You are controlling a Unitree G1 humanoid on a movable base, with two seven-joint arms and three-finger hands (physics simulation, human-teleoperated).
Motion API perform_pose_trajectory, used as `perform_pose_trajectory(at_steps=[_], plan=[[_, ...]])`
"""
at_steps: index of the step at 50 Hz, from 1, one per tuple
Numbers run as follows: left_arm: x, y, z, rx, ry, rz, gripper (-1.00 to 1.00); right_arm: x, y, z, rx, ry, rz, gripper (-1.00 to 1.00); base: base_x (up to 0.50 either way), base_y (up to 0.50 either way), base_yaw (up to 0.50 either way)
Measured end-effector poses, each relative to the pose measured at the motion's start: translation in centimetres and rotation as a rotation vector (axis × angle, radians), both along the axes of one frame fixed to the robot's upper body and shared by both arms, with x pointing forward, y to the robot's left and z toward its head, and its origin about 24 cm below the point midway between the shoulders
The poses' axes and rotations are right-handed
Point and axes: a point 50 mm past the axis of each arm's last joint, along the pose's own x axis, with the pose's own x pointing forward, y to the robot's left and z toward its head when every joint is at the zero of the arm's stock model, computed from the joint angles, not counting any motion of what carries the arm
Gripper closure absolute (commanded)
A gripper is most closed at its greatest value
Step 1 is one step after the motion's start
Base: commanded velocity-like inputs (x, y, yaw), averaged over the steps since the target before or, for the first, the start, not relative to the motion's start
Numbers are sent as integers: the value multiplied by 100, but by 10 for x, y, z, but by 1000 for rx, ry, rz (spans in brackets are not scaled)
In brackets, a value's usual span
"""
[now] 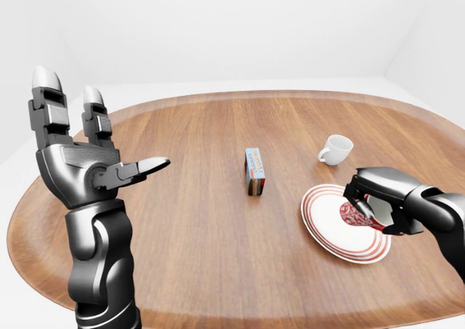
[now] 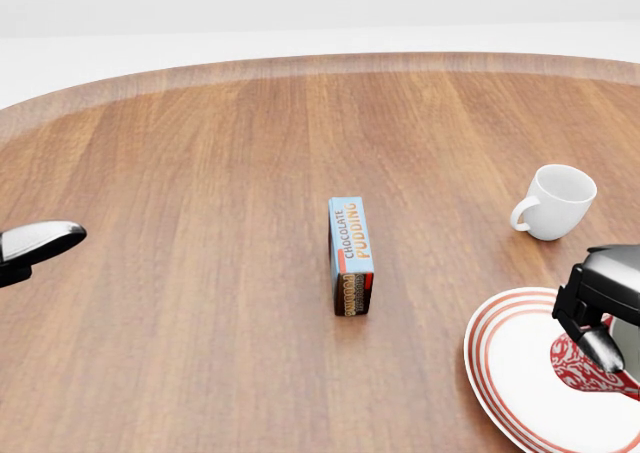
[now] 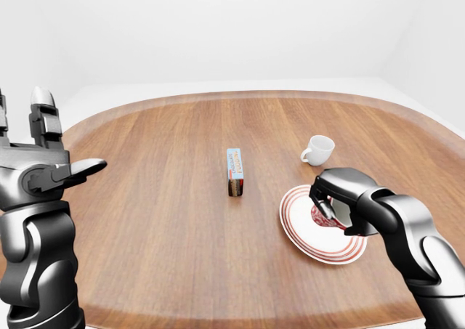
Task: Pick up the red mug and put it on the plate
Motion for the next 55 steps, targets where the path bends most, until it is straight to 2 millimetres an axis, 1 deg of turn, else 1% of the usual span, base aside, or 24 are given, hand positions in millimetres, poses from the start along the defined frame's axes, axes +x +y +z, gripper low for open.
perform_pose_trajectory(at_steps=[7,16,32,41,55], plan=[[0,-1,0,1,-1,-2,-95,-2,-2,-1,-18,16,6,100,0,0,0],[0,-1,-1,2,3,-2,-94,2,-1,0,-29,20,16,100,0,0,0],[-1,-2,-2,4,6,-6,-95,11,7,-2,-47,33,59,100,0,0,0],[-1,-2,-1,3,2,-7,-95,13,12,-8,-54,49,81,100,0,0,0],[-2,-3,0,-1,-4,-8,-95,16,12,-18,-55,78,72,100,0,0,0]])
